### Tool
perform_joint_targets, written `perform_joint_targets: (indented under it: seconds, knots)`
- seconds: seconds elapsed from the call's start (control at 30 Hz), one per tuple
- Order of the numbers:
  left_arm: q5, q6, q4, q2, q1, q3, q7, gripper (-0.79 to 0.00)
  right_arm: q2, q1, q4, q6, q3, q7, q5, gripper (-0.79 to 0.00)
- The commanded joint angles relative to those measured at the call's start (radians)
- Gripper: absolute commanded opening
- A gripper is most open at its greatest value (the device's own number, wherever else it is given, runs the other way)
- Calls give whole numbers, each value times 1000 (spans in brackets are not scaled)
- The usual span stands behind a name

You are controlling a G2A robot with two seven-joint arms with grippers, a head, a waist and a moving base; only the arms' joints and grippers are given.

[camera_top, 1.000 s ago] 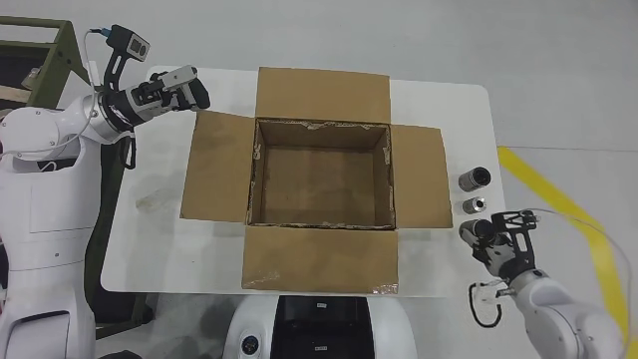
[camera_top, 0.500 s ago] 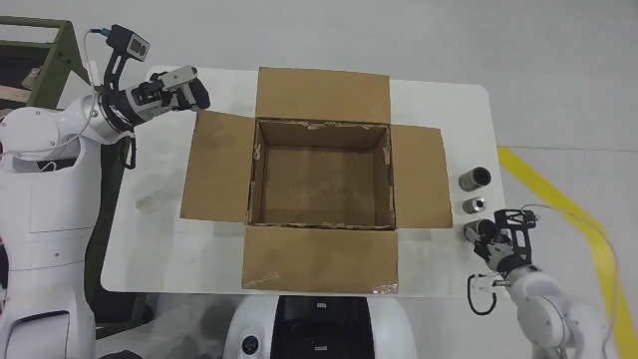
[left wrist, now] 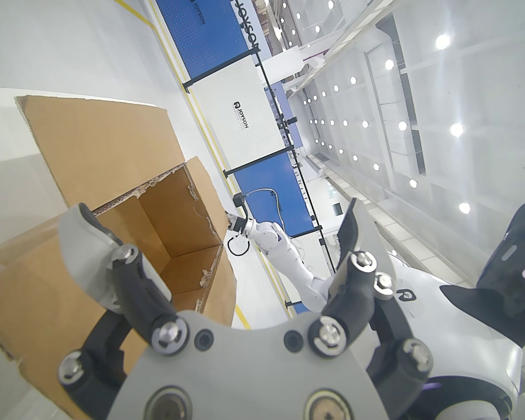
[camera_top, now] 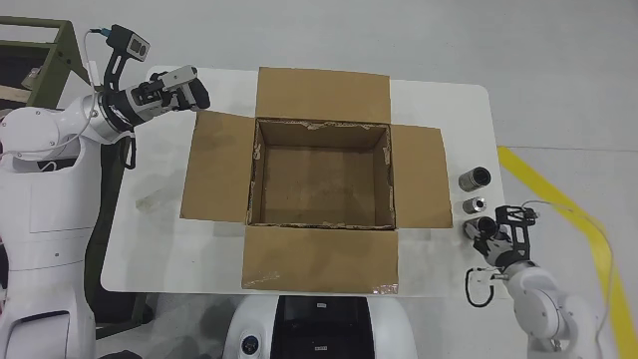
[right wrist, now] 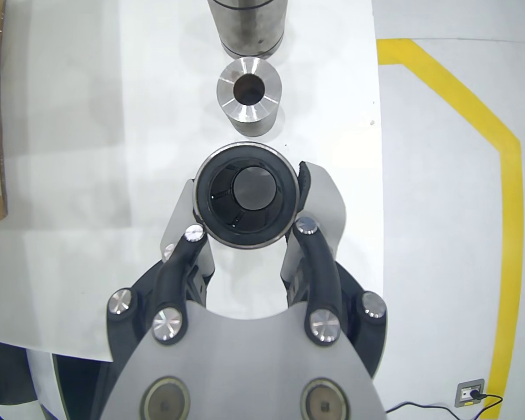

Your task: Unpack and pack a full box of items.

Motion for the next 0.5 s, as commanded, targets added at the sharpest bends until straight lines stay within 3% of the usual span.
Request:
perform_joint_targets:
  seconds: [0.0,0.03,0.1,0.37,0.47]
  knots:
    - [0,0,0,0,0,0,0,0,0,5,5,1,-3,-2,1,-776]
    - [0,0,0,0,0,0,0,0,0,8,7,3,-4,-3,1,-733]
    - [0,0,0,0,0,0,0,0,1,11,10,6,-7,-4,-5,-517]
    - [0,0,0,0,0,0,0,0,3,16,16,10,-9,-3,-5,-262]
    - [0,0,0,0,0,0,0,0,4,14,14,11,-10,-3,-5,-46]
